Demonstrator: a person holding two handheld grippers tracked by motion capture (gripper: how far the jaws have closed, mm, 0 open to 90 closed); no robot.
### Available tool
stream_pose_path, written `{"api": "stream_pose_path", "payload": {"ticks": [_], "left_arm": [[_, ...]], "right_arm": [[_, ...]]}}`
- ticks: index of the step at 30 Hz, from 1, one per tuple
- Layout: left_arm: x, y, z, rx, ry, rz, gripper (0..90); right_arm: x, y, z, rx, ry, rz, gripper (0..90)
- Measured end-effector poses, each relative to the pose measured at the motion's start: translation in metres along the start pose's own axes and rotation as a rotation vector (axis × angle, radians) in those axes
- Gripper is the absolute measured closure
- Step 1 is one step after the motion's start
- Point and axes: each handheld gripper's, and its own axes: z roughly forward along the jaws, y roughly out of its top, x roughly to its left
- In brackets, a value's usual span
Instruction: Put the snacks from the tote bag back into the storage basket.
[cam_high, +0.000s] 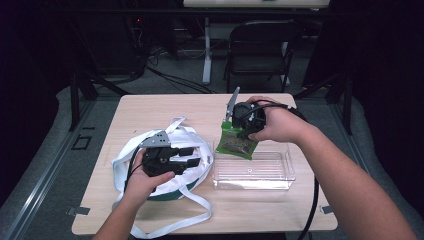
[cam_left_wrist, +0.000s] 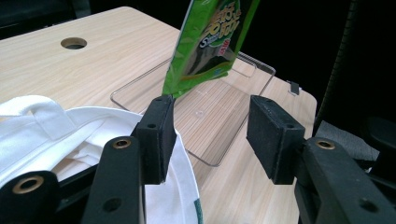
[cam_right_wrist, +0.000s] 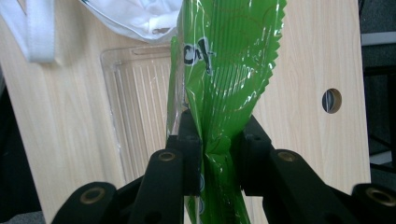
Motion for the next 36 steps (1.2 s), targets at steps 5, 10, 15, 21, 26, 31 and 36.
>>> {"api": "stream_pose_path", "payload": {"ticks": [5,10,15,21,26,31,36], "left_arm": [[0.000,0.000,0.001,0.000,0.002,0.000,51.6],[0.002,0.000,-0.001,-0.004,0.007,0.000,51.6],[0.003,0.000,-0.002,-0.004,0.010,0.000,51.6],[0.003,-0.001,-0.001,-0.007,0.014,-0.004,51.6],[0.004,-0.001,-0.002,-0.010,0.016,-0.003,51.6],[0.005,-0.001,-0.002,-0.010,0.018,-0.005,51.7],[0.005,-0.002,-0.002,-0.011,0.020,-0.010,51.6]], "right_arm": [[-0.007,-0.001,0.009,0.023,-0.007,-0.031,74.2],[-0.010,0.000,0.014,0.039,-0.025,-0.048,74.2],[-0.011,0.001,0.020,0.060,-0.042,-0.066,74.2],[-0.011,0.004,0.030,0.096,-0.064,-0.101,74.1],[-0.009,0.006,0.040,0.098,-0.073,-0.128,74.2],[-0.007,0.006,0.050,0.107,-0.085,-0.141,74.2],[-0.005,0.004,0.058,0.109,-0.097,-0.153,74.2]]}}
